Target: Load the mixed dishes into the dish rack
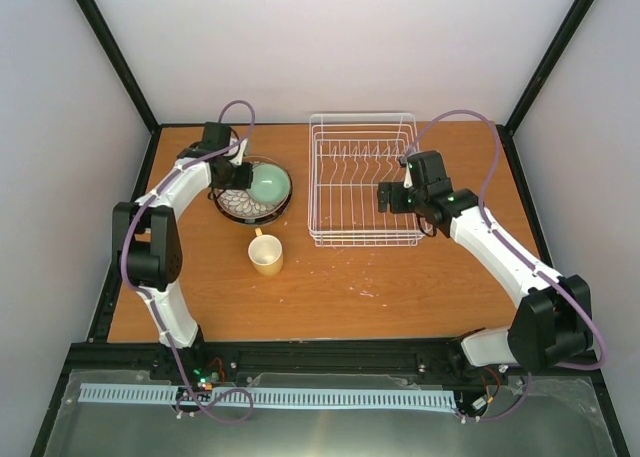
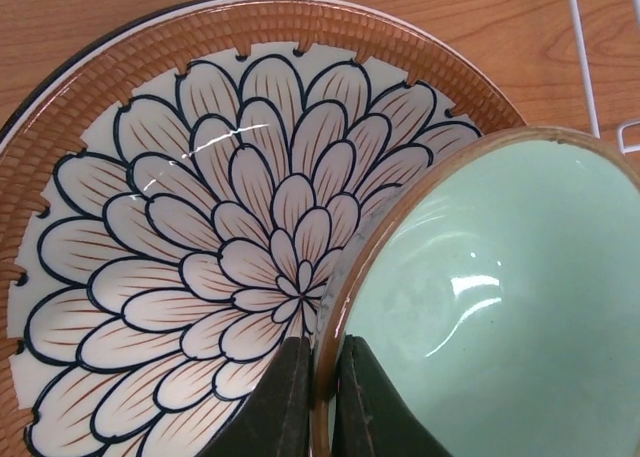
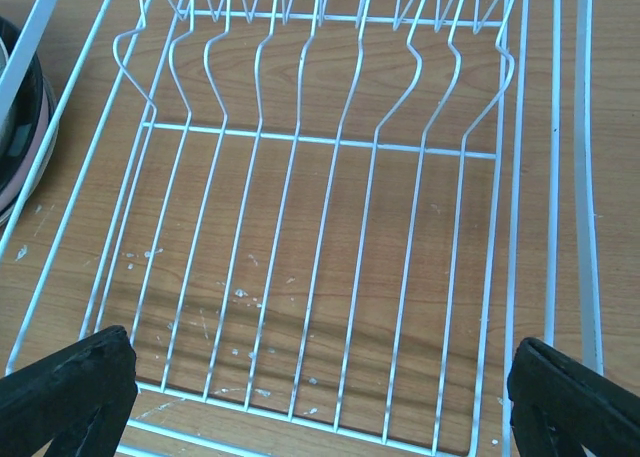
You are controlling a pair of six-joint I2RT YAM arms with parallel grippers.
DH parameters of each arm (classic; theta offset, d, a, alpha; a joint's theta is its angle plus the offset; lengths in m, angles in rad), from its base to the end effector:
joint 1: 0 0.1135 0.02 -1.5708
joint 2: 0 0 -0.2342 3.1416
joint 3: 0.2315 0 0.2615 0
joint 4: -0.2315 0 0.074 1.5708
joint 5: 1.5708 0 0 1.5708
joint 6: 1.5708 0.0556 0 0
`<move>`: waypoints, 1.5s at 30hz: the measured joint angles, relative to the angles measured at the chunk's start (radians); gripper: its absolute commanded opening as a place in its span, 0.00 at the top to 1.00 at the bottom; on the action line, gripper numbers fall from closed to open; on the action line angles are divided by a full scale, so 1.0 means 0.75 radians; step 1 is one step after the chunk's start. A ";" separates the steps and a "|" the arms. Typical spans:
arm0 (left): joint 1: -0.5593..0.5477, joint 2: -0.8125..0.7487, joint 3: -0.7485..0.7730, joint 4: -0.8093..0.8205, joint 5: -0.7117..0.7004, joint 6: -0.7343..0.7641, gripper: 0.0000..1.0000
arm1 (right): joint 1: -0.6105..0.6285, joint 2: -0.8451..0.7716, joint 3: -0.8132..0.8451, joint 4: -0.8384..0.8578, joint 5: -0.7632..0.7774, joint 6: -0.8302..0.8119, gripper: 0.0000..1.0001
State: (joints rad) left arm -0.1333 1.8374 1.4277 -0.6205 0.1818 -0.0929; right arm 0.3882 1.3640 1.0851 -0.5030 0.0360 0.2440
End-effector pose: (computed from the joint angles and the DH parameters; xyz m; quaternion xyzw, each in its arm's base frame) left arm 0.4004 -0.0638 0.1827 0.0436 0.9590 -0.1169 0.2543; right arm 0.3016 0.1212 0.2390 -0.0596 0.9212 0.1036 0.3704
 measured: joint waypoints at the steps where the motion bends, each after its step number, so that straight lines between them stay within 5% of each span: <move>1: 0.001 -0.001 0.000 -0.002 0.006 0.002 1.00 | 0.000 0.000 -0.005 -0.001 0.002 0.000 0.00; 10: 0.001 -0.212 -0.018 -0.043 0.162 0.044 0.99 | -0.001 -0.018 -0.087 0.121 -0.100 0.000 0.00; 15: 0.003 -0.530 -0.096 0.118 0.514 0.046 0.99 | -0.079 -0.152 -0.225 0.370 -0.490 0.056 0.03; 22: -0.013 -0.678 -0.516 0.935 1.268 -0.344 0.99 | -0.294 -0.074 -0.507 1.241 -1.265 0.536 0.00; 26: -0.031 -0.622 -0.733 1.408 1.480 -0.689 1.00 | -0.285 0.190 -0.625 2.066 -1.539 1.118 0.00; 29: -0.048 -0.590 -0.785 1.735 1.575 -0.913 0.99 | -0.269 0.331 -0.620 2.425 -1.635 1.423 0.00; 34: -0.117 -0.537 -0.781 2.144 1.660 -1.144 0.99 | -0.167 0.358 -0.572 2.653 -1.728 1.651 0.06; 45: -0.186 -0.214 -0.775 2.808 1.682 -1.676 0.99 | -0.030 0.384 -0.490 2.670 -1.787 1.849 0.12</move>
State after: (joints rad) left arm -0.2726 1.6772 0.8467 1.4853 1.4433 -1.3499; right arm 0.3660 1.6516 0.7177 1.4994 -1.3041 1.6306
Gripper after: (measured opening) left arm 0.061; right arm 0.885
